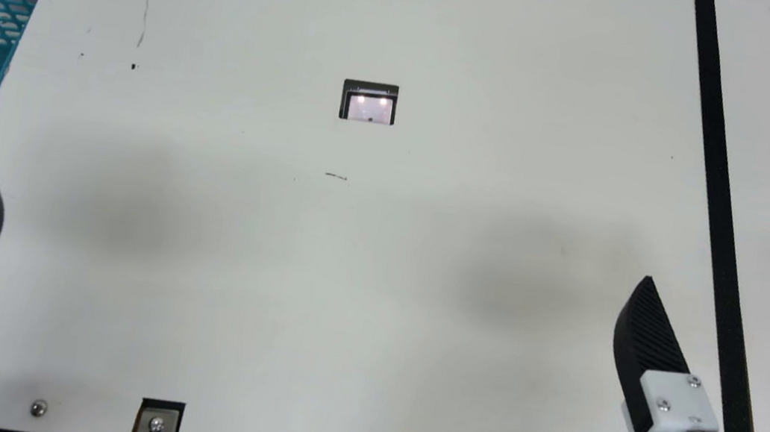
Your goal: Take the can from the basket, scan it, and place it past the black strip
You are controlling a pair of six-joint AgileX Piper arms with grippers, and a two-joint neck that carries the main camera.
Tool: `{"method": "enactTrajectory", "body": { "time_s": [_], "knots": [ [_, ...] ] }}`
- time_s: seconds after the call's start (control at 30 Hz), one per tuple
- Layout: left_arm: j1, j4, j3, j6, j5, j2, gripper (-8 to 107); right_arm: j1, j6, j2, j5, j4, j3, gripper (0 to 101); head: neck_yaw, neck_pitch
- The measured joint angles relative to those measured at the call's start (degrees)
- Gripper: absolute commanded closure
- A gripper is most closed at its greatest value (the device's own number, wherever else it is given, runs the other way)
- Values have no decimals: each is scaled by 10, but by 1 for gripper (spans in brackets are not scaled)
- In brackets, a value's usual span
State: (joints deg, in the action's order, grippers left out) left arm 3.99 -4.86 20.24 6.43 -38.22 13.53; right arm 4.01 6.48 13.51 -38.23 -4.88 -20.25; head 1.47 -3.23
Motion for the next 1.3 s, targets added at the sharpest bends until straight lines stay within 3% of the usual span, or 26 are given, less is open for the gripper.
{"method": "enactTrajectory", "body": {
  "time_s": [1.3],
  "knots": [
    [0,0,0,0,0,0,9,0,0,0,0,0,0,0,0,-3]
  ]
}}
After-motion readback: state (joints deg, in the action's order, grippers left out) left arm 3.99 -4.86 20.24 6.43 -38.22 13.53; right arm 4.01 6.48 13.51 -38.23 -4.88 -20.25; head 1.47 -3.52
